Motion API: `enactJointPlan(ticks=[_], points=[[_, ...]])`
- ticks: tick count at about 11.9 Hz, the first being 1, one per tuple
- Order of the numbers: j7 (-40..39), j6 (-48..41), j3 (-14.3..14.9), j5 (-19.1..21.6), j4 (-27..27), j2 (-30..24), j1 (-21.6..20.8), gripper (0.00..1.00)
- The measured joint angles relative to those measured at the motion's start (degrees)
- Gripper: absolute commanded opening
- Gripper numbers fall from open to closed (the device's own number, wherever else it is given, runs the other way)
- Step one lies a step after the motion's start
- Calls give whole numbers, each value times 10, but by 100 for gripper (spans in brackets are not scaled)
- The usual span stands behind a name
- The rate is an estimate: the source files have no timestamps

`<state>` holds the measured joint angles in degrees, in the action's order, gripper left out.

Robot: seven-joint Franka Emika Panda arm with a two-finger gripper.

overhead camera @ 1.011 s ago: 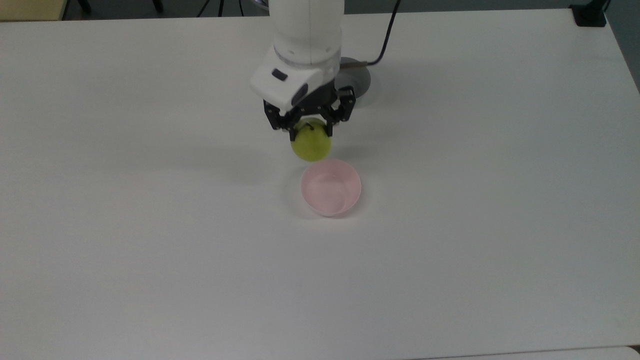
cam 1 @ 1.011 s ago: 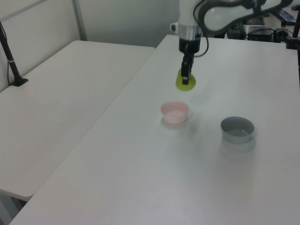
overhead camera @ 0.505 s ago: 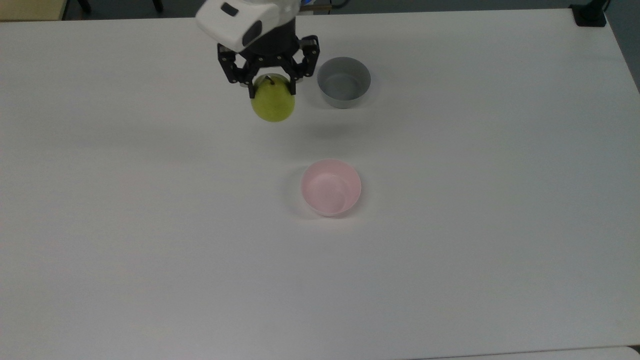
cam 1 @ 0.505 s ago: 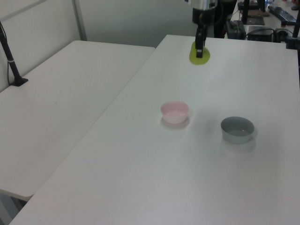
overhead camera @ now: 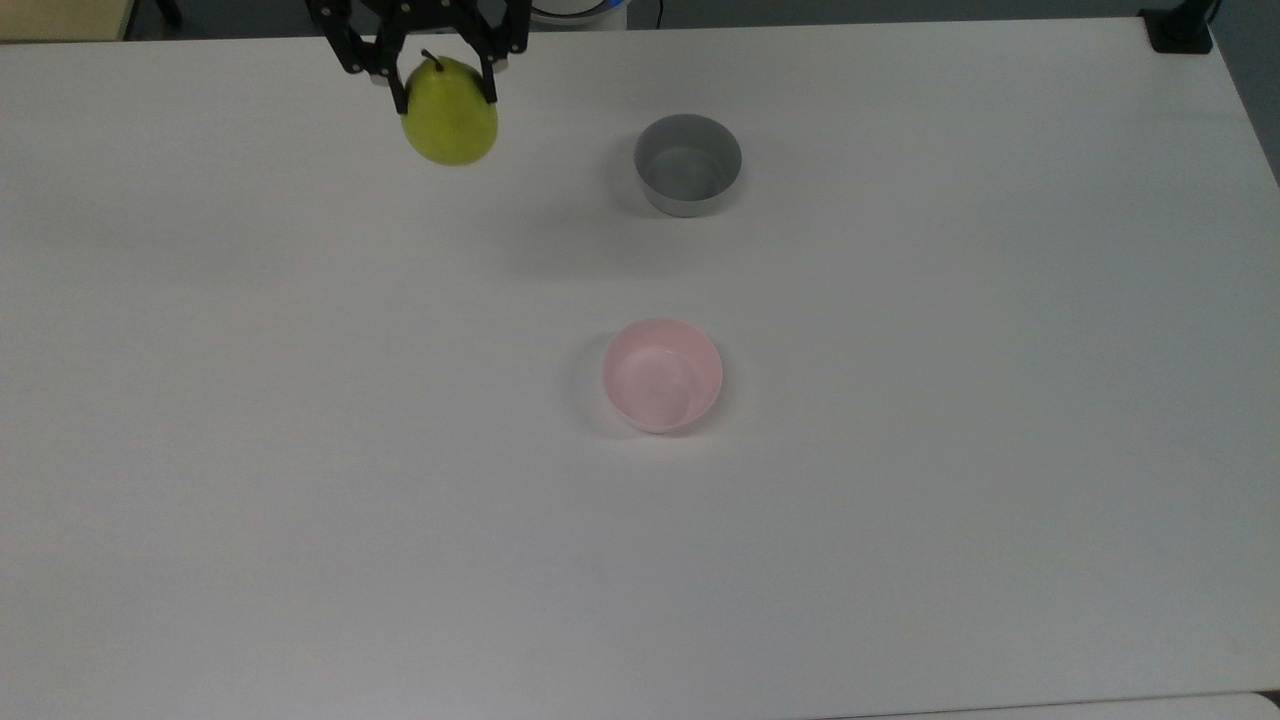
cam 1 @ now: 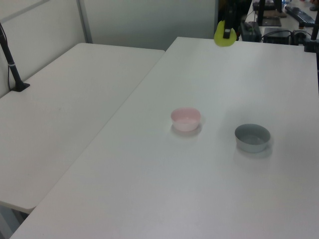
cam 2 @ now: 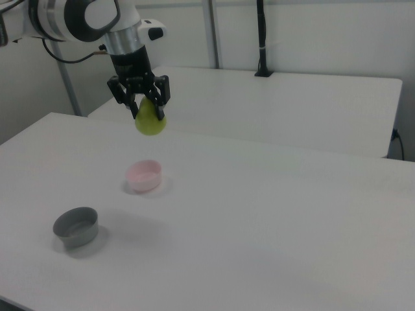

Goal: Pick up a pear from the bowl
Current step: 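Carry the held pear away from the pink bowl across the table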

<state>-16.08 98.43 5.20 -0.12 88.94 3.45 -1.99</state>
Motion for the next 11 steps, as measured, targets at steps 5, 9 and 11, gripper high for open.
enactJointPlan(ticks=[5,9,11], points=[[-84,0,1,16,26,-13,48,0],[-163,33,8,64,52,-12,102,0],[-166,84,11,68,91,-9,110,0]])
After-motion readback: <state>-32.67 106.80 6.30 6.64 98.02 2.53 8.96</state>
